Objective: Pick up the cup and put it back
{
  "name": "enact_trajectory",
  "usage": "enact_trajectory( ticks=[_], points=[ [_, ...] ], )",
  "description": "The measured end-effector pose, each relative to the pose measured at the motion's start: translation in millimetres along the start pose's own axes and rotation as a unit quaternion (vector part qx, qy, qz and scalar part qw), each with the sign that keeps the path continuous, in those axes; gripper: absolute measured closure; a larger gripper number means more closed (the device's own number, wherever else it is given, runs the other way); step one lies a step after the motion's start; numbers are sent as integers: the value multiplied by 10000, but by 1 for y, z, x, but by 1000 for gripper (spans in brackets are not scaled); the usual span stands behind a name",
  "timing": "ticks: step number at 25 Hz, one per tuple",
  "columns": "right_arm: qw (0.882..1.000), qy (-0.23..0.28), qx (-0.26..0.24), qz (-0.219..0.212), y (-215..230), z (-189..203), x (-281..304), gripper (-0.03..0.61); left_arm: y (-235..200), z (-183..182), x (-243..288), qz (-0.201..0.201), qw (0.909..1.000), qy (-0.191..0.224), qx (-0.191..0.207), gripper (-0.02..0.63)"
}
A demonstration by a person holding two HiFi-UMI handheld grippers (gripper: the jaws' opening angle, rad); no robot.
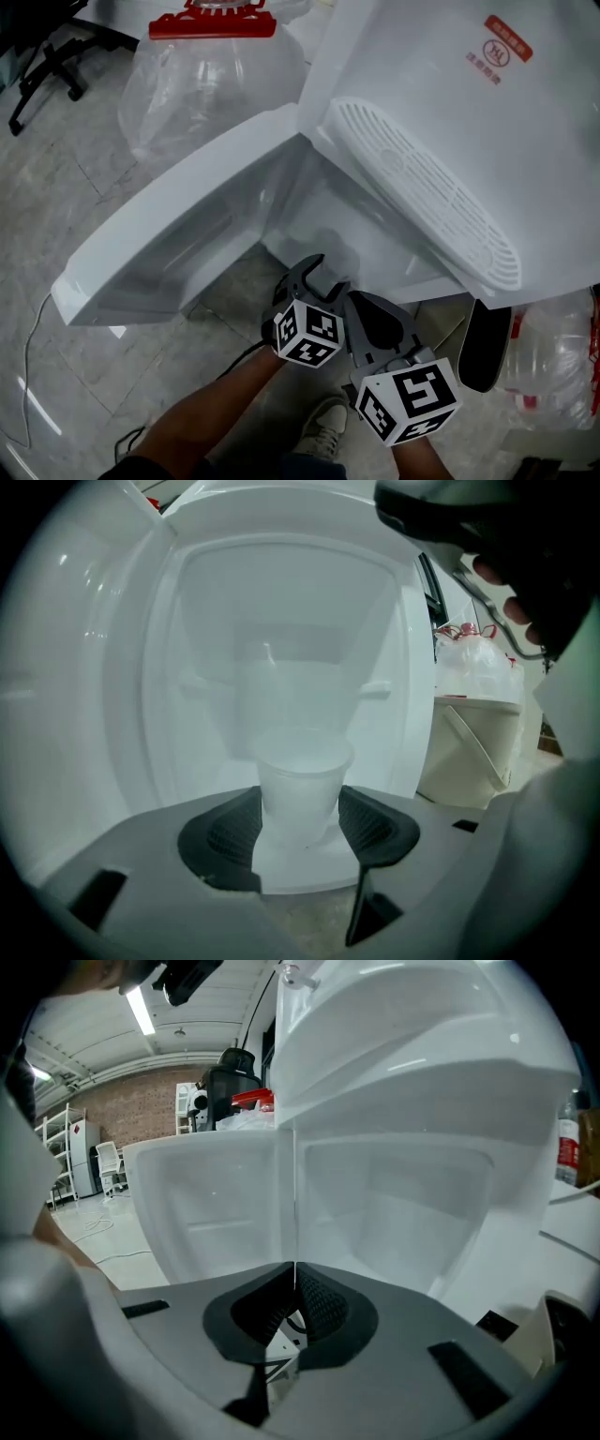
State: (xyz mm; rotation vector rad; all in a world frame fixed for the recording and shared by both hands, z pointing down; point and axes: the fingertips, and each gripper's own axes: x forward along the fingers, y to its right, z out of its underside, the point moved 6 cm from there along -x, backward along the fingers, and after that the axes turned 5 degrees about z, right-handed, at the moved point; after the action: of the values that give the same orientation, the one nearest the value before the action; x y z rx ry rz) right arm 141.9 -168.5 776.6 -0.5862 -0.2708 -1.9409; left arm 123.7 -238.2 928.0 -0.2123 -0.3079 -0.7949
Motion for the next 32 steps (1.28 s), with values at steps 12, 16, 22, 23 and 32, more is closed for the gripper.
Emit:
enact_trajectory(
  ticks=[12, 16, 22, 23, 32],
  points=[
    [9999, -79, 92, -50, 31, 7, 12, 557, 1, 0, 42, 25, 9999, 91, 87, 353],
    [9998, -127, 66, -101, 36, 8, 16, 557, 0, -1, 54, 21, 9999, 88, 108, 353],
    [9998, -130, 91, -111, 43, 11, 15, 557, -3, -3, 67, 64, 9999, 111, 2, 351],
    [9998, -135, 104, -99, 44, 12, 14, 557, -3, -4, 69, 91, 9999, 95, -24, 351],
    [9998, -104, 158, -91, 45, 10, 10, 557, -1, -2, 63, 241, 9997, -3, -74, 341]
  ],
)
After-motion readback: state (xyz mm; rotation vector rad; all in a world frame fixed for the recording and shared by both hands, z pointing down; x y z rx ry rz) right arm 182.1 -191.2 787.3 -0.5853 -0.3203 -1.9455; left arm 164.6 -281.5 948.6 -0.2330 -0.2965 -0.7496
